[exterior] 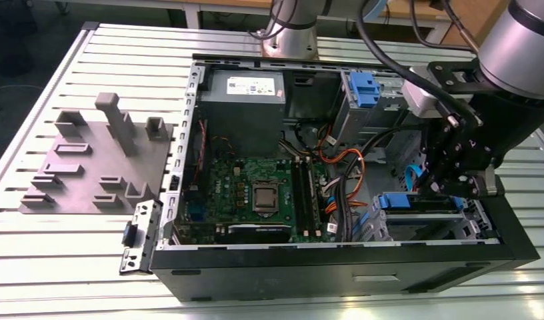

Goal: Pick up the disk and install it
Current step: 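Insert the second disk wire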

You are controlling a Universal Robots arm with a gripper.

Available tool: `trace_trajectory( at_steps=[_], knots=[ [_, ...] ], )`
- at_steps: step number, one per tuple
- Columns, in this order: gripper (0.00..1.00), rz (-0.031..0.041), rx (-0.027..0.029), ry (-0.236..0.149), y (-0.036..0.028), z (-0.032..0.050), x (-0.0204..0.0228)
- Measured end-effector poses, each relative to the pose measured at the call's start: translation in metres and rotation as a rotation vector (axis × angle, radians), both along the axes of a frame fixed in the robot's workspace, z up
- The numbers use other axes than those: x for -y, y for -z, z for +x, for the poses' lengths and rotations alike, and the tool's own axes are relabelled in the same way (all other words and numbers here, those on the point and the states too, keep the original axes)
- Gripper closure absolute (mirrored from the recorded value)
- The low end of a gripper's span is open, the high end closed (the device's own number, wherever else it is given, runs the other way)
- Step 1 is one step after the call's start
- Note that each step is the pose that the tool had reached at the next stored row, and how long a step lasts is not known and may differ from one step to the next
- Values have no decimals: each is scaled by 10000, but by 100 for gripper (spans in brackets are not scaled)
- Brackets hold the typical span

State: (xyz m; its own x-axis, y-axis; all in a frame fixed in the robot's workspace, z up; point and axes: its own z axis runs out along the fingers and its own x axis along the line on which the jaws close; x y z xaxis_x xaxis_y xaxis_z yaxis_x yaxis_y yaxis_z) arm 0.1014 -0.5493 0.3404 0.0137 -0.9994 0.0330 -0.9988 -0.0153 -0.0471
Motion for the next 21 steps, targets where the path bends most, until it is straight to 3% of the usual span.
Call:
trace_trajectory(
  at_steps=[4,7,11,17,21],
  knots=[
    [84,45,96,-35,10,-18,8],
    [84,85,110,-42,20,-18,16],
    [84,204,124,-43,37,-20,37],
    [84,237,126,-43,54,-19,56],
    [84,300,126,-42,62,-19,58]
  ],
)
